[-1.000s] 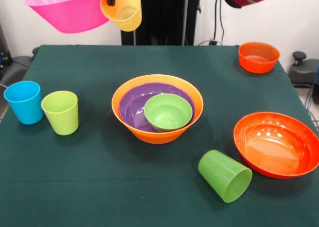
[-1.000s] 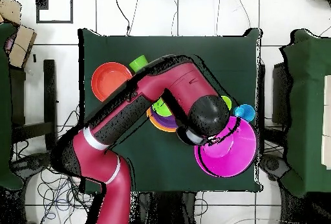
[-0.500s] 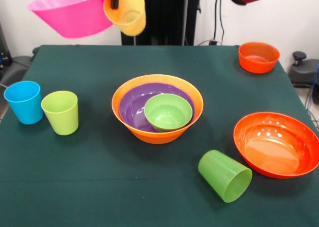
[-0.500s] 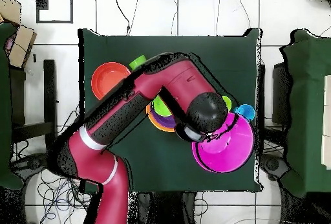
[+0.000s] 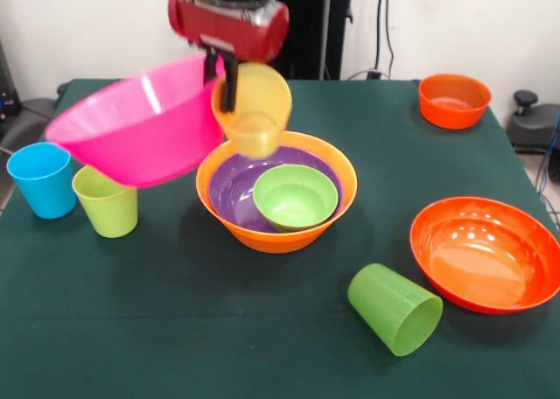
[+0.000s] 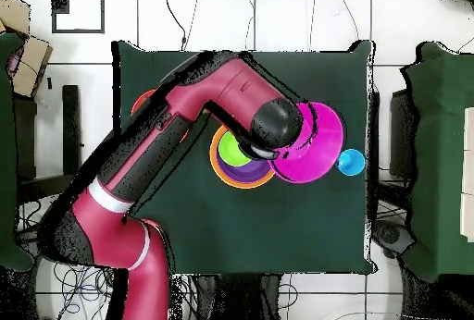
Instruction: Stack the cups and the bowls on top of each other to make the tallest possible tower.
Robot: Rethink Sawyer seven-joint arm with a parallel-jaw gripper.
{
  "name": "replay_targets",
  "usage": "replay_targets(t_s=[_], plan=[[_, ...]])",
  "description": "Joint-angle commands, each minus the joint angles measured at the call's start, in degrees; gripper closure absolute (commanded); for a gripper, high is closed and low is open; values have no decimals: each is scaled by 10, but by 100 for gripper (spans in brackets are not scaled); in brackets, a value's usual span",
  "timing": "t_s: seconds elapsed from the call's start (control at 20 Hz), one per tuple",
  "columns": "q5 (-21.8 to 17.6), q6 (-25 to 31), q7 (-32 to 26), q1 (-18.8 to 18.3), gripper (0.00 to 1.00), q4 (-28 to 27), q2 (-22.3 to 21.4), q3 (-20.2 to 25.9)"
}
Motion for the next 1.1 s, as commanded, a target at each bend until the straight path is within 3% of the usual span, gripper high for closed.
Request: replay_targets(t_s=[0.05,0.2,0.45,1.1], plan=[[22,57,80,5,100,-135,-39,102],[-6,18,95,15,100,-121,-56,123],[-31,-35,122,27,100,-70,-53,101],[-35,-43,136,22,100,-39,-40,71]])
